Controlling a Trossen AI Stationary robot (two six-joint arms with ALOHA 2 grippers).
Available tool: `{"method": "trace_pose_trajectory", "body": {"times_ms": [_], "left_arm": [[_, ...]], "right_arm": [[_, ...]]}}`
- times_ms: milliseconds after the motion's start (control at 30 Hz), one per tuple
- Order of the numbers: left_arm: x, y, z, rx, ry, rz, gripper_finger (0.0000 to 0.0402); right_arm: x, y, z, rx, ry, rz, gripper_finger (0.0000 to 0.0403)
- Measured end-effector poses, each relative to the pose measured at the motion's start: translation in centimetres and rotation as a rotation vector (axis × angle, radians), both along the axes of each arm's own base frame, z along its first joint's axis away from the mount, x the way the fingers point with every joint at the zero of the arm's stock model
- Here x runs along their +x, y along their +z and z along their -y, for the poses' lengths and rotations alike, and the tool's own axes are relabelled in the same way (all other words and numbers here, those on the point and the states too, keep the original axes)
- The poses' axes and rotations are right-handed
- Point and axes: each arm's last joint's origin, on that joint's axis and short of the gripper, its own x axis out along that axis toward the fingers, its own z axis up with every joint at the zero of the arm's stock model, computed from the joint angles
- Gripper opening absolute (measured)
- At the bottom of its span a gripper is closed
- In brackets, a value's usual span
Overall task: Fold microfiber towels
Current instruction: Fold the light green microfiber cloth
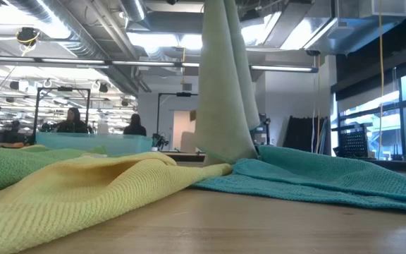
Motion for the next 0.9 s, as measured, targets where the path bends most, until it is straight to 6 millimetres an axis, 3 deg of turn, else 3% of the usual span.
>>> {"method": "trace_pose_trajectory", "body": {"times_ms": [133, 200, 633, 767, 900], "left_arm": [[0.1, -0.2, 0.4, 0.065, -0.020, -0.030, 0.0023], [0.2, -0.2, 0.4, 0.095, -0.016, -0.038, 0.0008], [-0.3, -0.1, 0.5, 0.151, -0.066, -0.054, 0.0000], [-0.8, 0.5, 1.2, 0.167, -0.205, -0.017, 0.0000], [-1.8, 1.3, 2.0, 0.206, -0.395, 0.032, 0.0000]], "right_arm": [[-0.1, -0.2, 0.0, 0.000, -0.003, -0.017, 0.0007], [-0.1, -0.2, 0.0, 0.002, -0.005, -0.027, 0.0012], [-0.5, -0.9, -0.1, 0.068, -0.006, -0.087, 0.0075], [-0.8, -1.3, 0.1, 0.109, -0.016, -0.129, 0.0088], [-0.6, -1.7, 0.6, 0.263, 0.071, -0.107, 0.0103]]}}
